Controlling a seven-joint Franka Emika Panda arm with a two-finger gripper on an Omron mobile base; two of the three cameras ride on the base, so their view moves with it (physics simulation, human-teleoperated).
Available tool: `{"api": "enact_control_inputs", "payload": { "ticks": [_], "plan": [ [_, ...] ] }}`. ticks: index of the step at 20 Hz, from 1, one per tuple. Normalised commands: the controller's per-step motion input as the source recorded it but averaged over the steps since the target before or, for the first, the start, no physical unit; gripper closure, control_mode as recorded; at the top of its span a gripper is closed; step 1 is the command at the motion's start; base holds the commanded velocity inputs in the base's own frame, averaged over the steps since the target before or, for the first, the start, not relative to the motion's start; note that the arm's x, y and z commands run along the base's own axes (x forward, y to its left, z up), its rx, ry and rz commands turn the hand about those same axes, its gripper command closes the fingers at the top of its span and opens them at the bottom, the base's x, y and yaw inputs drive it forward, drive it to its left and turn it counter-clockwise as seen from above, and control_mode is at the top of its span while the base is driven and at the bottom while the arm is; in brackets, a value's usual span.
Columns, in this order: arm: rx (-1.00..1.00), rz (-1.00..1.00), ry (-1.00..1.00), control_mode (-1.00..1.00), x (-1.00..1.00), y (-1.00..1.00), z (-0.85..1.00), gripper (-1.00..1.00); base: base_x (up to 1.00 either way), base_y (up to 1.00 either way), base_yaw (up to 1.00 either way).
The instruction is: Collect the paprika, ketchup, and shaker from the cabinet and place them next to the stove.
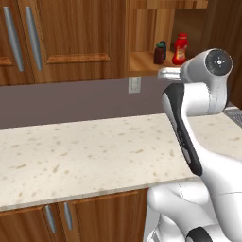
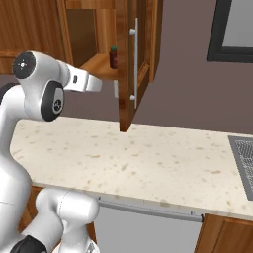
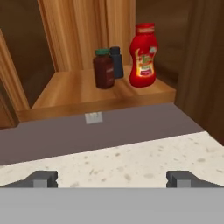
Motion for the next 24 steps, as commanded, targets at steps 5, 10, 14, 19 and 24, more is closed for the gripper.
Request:
{"api": "enact_control_inputs", "payload": {
  "ticks": [5, 10, 14, 19, 24],
  "plan": [
    [0.0, 0.0, 0.0, -1.0, 0.24, 0.02, 0.0, -1.0, 0.0, 0.0, 0.0],
    [0.02, 0.0, -0.06, -1.0, 0.16, -0.11, 0.0, -1.0, 0.0, 0.0, 0.0],
    [0.01, 0.0, -0.08, -1.0, 0.14, -0.06, 0.0, -1.0, 0.0, 0.0, 0.0],
    [0.0, 0.02, -0.04, -1.0, 0.2, -0.04, 0.0, -1.0, 0.0, 0.0, 0.0],
    [0.0, 0.02, 0.0, -1.0, 0.28, 0.0, 0.0, -1.0, 0.0, 0.0, 0.0]
  ]
}}
